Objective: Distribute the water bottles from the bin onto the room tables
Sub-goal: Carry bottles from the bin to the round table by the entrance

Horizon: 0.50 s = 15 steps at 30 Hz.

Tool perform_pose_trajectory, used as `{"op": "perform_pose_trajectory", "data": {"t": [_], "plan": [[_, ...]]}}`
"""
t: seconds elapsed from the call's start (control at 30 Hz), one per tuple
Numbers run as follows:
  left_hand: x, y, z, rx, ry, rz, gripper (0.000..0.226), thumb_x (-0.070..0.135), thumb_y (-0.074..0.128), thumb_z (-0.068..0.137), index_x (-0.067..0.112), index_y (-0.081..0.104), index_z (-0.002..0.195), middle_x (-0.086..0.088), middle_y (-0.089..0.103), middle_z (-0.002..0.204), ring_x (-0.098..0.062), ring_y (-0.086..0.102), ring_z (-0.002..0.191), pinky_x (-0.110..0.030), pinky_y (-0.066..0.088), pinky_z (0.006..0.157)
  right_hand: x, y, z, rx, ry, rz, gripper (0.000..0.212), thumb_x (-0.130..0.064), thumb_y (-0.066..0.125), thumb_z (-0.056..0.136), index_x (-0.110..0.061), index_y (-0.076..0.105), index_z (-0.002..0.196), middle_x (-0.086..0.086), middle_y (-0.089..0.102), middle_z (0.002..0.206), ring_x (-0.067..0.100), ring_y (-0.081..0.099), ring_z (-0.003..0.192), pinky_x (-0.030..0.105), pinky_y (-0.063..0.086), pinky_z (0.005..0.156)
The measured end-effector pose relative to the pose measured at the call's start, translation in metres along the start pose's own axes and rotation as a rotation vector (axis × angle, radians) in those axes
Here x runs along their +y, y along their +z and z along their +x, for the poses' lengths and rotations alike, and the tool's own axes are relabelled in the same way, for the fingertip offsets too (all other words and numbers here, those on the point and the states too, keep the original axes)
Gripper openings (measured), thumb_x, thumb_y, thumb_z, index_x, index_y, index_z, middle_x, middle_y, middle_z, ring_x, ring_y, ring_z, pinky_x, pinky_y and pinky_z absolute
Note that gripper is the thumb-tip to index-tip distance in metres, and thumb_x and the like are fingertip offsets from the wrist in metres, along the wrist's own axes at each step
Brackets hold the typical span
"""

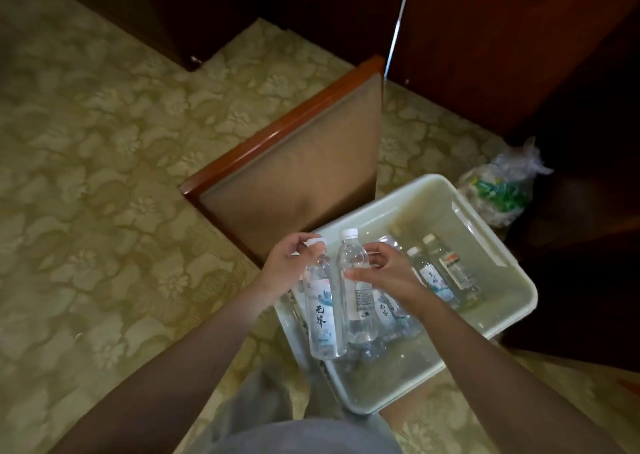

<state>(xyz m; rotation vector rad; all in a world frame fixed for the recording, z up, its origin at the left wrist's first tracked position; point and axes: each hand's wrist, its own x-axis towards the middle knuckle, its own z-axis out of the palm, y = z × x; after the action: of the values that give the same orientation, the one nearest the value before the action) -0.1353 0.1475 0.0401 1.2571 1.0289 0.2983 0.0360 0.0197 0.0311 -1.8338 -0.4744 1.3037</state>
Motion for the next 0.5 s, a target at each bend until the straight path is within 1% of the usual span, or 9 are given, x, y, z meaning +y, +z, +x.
{"op": "perform_pose_trajectory", "data": {"t": [0.07,0.13,0.2,0.27,0.3,0.4,0.5], "plan": [[0.001,-0.018,-0.016,0.006,0.005,-0.017,0.022,0.027,0.067,0.090,0.015,0.066,0.109,-0.015,0.071,0.099,-0.022,0.072,0.089,-0.013,0.045,0.055,-0.008,0.019,-0.011,-0.012,-0.010,-0.007,0.066,-0.037,0.096,0.045,-0.024,0.063,0.102,0.008,0.072,0.106,0.026,0.068,0.103,0.046,0.057,0.088],[0.002,-0.036,-0.035,0.009,0.009,-0.036,0.022,0.024,0.066,0.092,0.013,0.065,0.110,-0.007,0.072,0.092,-0.007,0.070,0.077,-0.013,0.046,0.053,-0.011,0.040,-0.020,-0.029,-0.014,-0.008,0.074,-0.044,0.093,0.037,-0.022,0.063,0.101,0.011,0.072,0.107,0.025,0.069,0.099,0.045,0.058,0.085],[-0.002,-0.057,-0.053,0.022,0.021,-0.058,0.020,0.020,0.065,0.092,0.011,0.065,0.110,0.003,0.070,0.085,0.001,0.067,0.069,-0.011,0.047,0.054,-0.015,0.062,-0.032,-0.051,-0.033,-0.028,0.067,-0.042,0.094,0.042,-0.022,0.065,0.098,0.012,0.073,0.106,0.020,0.069,0.089,0.038,0.057,0.075],[-0.007,-0.081,-0.073,0.039,0.029,-0.077,0.019,0.019,0.066,0.091,0.012,0.067,0.109,0.007,0.069,0.082,0.001,0.066,0.066,-0.012,0.047,0.053,-0.017,0.087,-0.045,-0.071,-0.042,-0.041,0.051,-0.030,0.095,0.057,-0.021,0.065,0.096,0.011,0.074,0.101,0.017,0.069,0.083,0.033,0.054,0.070],[-0.010,-0.094,-0.083,0.046,0.037,-0.086,0.018,0.020,0.067,0.090,0.014,0.068,0.108,0.009,0.069,0.079,0.001,0.065,0.063,-0.012,0.046,0.052,-0.018,0.101,-0.051,-0.083,-0.050,-0.046,0.045,-0.024,0.094,0.062,-0.019,0.066,0.097,0.010,0.075,0.098,0.017,0.069,0.081,0.033,0.055,0.070],[-0.022,-0.139,-0.116,0.101,0.061,-0.102,0.013,0.019,0.070,0.088,0.021,0.070,0.101,0.011,0.066,0.072,0.001,0.059,0.056,-0.014,0.042,0.047,-0.023,0.149,-0.070,-0.129,-0.086,-0.046,0.041,-0.018,0.091,0.067,-0.015,0.066,0.099,0.005,0.077,0.090,0.017,0.070,0.078,0.033,0.054,0.071],[-0.033,-0.186,-0.153,0.184,0.065,-0.143,0.015,0.016,0.071,0.088,0.017,0.070,0.103,0.012,0.065,0.065,-0.001,0.053,0.051,-0.017,0.041,0.047,-0.029,0.202,-0.085,-0.202,-0.106,-0.047,0.042,-0.014,0.090,0.069,-0.012,0.066,0.103,0.006,0.077,0.095,0.020,0.072,0.085,0.035,0.058,0.074]]}}
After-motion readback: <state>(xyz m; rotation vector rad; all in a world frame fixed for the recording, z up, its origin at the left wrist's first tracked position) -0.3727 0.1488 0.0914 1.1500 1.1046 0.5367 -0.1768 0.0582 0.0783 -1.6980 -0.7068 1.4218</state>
